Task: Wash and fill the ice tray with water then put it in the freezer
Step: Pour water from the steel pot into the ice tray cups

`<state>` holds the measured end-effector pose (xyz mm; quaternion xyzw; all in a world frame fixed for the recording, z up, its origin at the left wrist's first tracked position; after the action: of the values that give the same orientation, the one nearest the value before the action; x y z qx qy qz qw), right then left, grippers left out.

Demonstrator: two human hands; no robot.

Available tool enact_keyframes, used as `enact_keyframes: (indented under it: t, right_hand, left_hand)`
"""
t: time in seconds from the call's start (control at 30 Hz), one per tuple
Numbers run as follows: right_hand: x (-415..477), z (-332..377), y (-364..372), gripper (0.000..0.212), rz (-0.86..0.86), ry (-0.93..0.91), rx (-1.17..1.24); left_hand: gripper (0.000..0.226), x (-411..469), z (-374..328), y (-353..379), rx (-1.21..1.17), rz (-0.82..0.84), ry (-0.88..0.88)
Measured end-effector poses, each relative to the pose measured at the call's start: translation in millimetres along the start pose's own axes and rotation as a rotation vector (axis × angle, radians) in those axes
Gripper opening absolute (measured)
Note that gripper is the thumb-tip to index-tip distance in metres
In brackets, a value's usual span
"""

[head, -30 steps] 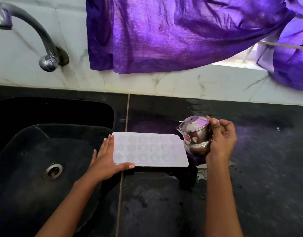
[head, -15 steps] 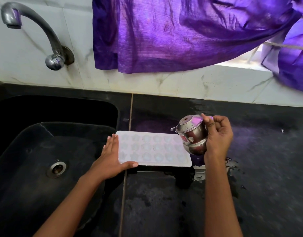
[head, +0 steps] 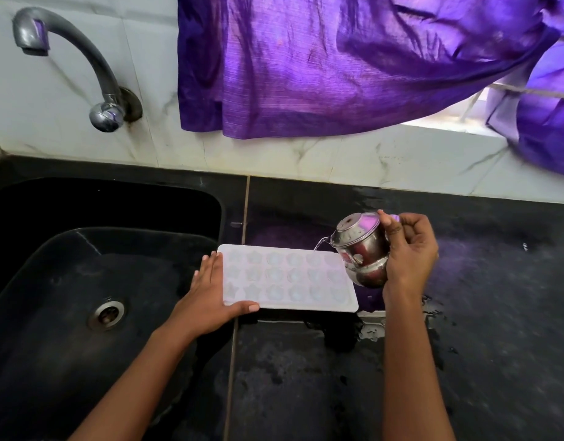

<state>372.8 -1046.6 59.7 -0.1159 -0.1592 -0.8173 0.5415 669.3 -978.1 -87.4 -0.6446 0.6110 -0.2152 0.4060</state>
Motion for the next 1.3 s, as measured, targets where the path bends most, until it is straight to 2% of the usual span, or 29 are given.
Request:
enact_keyframes:
  t: [0.63, 0.9, 1.03, 1.3]
  right_hand:
    - [-2, -2, -4, 0.022, -0.029, 0.002, -0.042]
    - [-6, -15, -5, 0.018, -0.093, 0.117, 0.121]
    - [-7, -15, 5, 0.019, -0.062, 0.129, 0.199]
    - [-12, -17, 21, 0.020, 0.020, 0.124, 0.133]
  left_hand:
    - [0.120, -2, -1, 0, -0.051, -0.020, 0.010]
    - [0.120, -4, -1, 0, -0.055, -0.018, 0.014]
    - [0.119, -5, -2, 0, -0.057, -0.008, 0.019]
    - [0.122, -8, -3, -1, -0.053, -0.001, -0.013]
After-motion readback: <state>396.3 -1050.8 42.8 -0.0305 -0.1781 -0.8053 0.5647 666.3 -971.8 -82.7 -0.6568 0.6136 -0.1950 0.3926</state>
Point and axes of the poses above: each hand's wrist, its own x-axis towards the middle knuckle, its own y-axis out of the palm, z = x × y, the point moved 9 cm from there along x, towards the middle knuckle, and after that the axes turned 4 degrees about -y, right-handed, at the moved point
